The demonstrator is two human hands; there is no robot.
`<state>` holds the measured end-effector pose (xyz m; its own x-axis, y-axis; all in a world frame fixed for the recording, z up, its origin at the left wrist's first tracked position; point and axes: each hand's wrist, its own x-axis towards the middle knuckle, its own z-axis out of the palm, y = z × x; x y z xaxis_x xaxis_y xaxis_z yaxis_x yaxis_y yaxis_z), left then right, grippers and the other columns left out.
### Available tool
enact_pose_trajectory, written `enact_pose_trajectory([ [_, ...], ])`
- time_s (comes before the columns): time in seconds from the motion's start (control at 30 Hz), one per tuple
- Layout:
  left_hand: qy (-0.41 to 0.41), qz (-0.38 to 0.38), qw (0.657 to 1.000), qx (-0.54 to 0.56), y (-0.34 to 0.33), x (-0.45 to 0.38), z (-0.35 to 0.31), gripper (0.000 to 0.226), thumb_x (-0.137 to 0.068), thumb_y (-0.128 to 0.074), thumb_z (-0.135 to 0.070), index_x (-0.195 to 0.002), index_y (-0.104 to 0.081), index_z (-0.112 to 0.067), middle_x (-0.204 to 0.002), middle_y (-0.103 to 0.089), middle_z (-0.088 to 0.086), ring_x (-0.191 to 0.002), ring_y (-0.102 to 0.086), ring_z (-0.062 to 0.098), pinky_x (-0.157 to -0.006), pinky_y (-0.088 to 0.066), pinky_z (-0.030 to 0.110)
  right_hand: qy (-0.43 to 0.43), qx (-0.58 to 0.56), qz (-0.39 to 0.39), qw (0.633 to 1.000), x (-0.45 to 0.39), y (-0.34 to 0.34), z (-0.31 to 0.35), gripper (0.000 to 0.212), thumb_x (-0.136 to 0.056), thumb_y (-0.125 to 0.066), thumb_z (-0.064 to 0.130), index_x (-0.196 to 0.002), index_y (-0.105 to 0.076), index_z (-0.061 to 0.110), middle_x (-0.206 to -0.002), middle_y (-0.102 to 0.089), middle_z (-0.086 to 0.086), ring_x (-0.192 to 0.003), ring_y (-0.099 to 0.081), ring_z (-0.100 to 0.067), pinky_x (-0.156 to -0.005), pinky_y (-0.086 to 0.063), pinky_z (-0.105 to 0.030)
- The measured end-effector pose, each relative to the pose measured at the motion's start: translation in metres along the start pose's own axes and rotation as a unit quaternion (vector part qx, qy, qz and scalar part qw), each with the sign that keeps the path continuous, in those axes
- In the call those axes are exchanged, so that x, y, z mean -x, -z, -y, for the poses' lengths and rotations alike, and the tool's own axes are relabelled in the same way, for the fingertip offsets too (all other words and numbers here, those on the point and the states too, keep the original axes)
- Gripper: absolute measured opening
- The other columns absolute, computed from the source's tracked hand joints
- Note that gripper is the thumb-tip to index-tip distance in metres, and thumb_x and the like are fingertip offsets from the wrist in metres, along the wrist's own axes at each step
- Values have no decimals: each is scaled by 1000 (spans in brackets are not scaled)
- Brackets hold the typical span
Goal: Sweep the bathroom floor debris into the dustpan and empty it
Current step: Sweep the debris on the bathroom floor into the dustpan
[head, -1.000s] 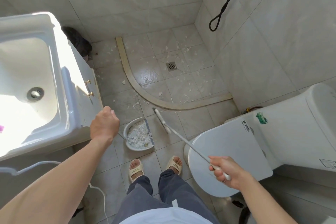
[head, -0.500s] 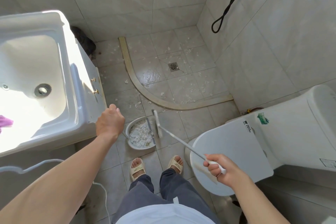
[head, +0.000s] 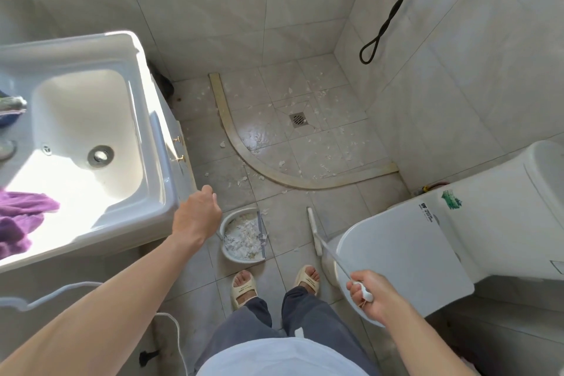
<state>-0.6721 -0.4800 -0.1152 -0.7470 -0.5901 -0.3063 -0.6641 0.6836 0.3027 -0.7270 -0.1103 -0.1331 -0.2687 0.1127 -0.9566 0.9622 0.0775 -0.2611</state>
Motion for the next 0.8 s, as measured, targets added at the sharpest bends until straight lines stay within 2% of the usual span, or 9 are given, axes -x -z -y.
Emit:
enact_pose_trajectory([
  [0.13, -1, -9, 1000, 4, -6, 0, 12, 25, -103, -33, -21, -87, -47, -8, -76, -58, 11, -63, -52, 29, -55, -37, 37, -22, 39, 6, 999, 8, -36, -27, 9, -91, -42, -7, -89, -51, -9, -64, -46, -12, -35, -36, -10, -30, -28, -14],
  [0.27, 2, -19, 1000, 12, -6, -2, 17, 23, -102, -34, -21, -87, -46, -9, -75, -52, 9, -63, -49, 29, -58, -36, 38, -65, -14, 80, 995, 24, -40, -19, 18, -96, -39, -2, -82, -50, -3, -60, -45, -10, -31, -33, -5, -26, -23, -11],
  [0.37, -11, -26, 999, 30, -11, -3, 15, 24, -102, -33, -21, -84, -46, -10, -75, -56, 10, -63, -53, 30, -56, -41, 38, -102, -81, 123, 984, 26, -24, 3, 19, -99, -38, 5, -83, -47, 1, -54, -45, -8, -27, -31, -3, -23, -22, -11],
  [0.47, -15, -26, 999, 36, -19, -1, 13, 25, -102, -31, -20, -83, -44, -12, -74, -55, 10, -61, -54, 30, -54, -41, 36, -105, -73, 140, 982, 36, -22, 14, 19, -100, -39, 8, -85, -48, 1, -51, -43, -6, -27, -31, -3, -23, -22, -12],
  [0.57, -13, -25, 999, 31, -24, 2, 10, 22, -101, -32, -19, -84, -44, -12, -74, -51, 7, -63, -56, 32, -54, -43, 36, -35, 22, 109, 993, 43, -40, 7, 8, -98, -45, 3, -94, -51, -1, -60, -48, -11, -32, -34, -6, -25, -24, -13],
  [0.67, -11, -15, 999, 33, -26, 2, 7, 19, -99, -35, -17, -84, -45, -12, -74, -50, 6, -64, -58, 32, -56, -49, 38, 45, 114, 51, 991, 37, -63, -11, 11, -92, -47, -4, -98, -57, -6, -63, -52, -14, -37, -37, -10, -31, -27, -14],
  [0.8, -7, -8, 1000, 29, -24, 4, 6, 17, -98, -36, -15, -83, -45, -13, -73, -52, 7, -61, -57, 31, -56, -50, 39, 28, 143, 24, 989, 29, -88, -32, 14, -91, -45, -6, -97, -58, -8, -64, -51, -14, -38, -40, -12, -33, -29, -17],
])
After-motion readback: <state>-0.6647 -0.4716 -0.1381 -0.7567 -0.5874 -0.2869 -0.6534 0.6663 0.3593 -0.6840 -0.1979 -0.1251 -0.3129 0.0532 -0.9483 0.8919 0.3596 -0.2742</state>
